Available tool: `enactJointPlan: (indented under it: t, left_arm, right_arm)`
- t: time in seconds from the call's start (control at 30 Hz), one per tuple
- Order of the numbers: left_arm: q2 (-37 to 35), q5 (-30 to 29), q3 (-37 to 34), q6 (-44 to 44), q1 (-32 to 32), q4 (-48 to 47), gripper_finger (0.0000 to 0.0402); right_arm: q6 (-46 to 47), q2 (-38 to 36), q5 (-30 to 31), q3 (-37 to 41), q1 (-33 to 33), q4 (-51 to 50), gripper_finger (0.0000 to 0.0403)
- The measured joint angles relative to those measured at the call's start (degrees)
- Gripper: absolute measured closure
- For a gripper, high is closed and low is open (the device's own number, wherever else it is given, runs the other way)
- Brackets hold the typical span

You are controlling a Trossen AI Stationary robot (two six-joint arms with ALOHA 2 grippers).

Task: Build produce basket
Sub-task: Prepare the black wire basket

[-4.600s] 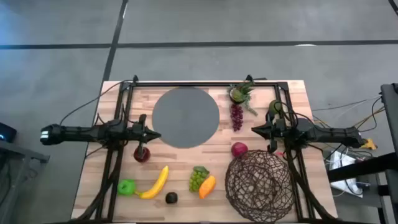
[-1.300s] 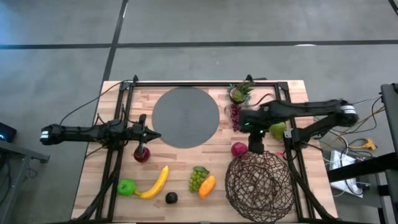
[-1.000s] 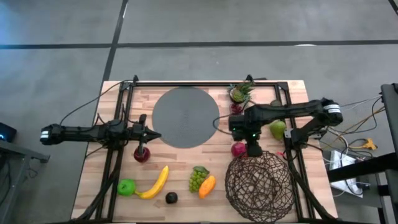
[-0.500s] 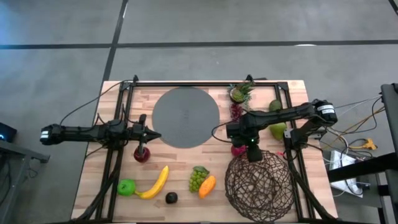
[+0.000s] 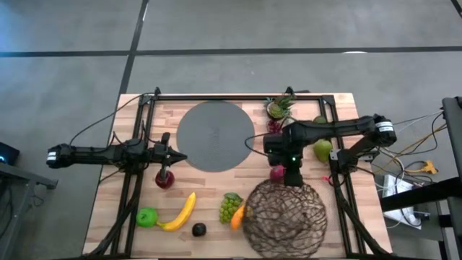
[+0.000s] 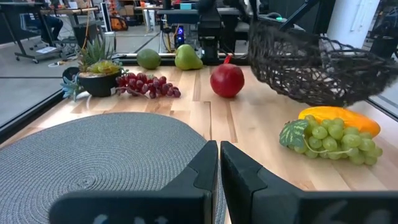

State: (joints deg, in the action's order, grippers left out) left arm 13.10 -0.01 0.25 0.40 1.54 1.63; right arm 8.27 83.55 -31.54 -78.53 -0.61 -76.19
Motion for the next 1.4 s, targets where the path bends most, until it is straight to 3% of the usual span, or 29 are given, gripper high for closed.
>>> enactJointPlan:
  t: [0.23,0.57,0.77,1.1,1.4]
  left_arm:
    - [0.11,0.00,0.00,0.00,0.00,-0.02,0.0400]
    - [0.11,0.00,0.00,0.00,0.00,-0.01,0.0400]
    - [0.13,-0.22,0.00,0.00,0.01,0.02,0.0400]
    - [0.15,0.17,0.00,0.00,0.00,-0.17,0.0400]
    - [0.26,0.21,0.00,0.00,-0.01,0.30,0.0400]
  right_arm:
    - [8.16,1.99,-0.16,-10.41,5.67,8.39,0.0388]
    - [9.84,6.03,-0.09,-11.40,23.76,22.30,0.0389]
    - [17.13,11.85,0.09,-11.46,33.04,33.49,0.0390]
    - [23.79,22.63,0.06,-13.68,35.48,47.06,0.0390]
    - [12.35,22.76,5.28,-19.48,38.38,42.24,0.0390]
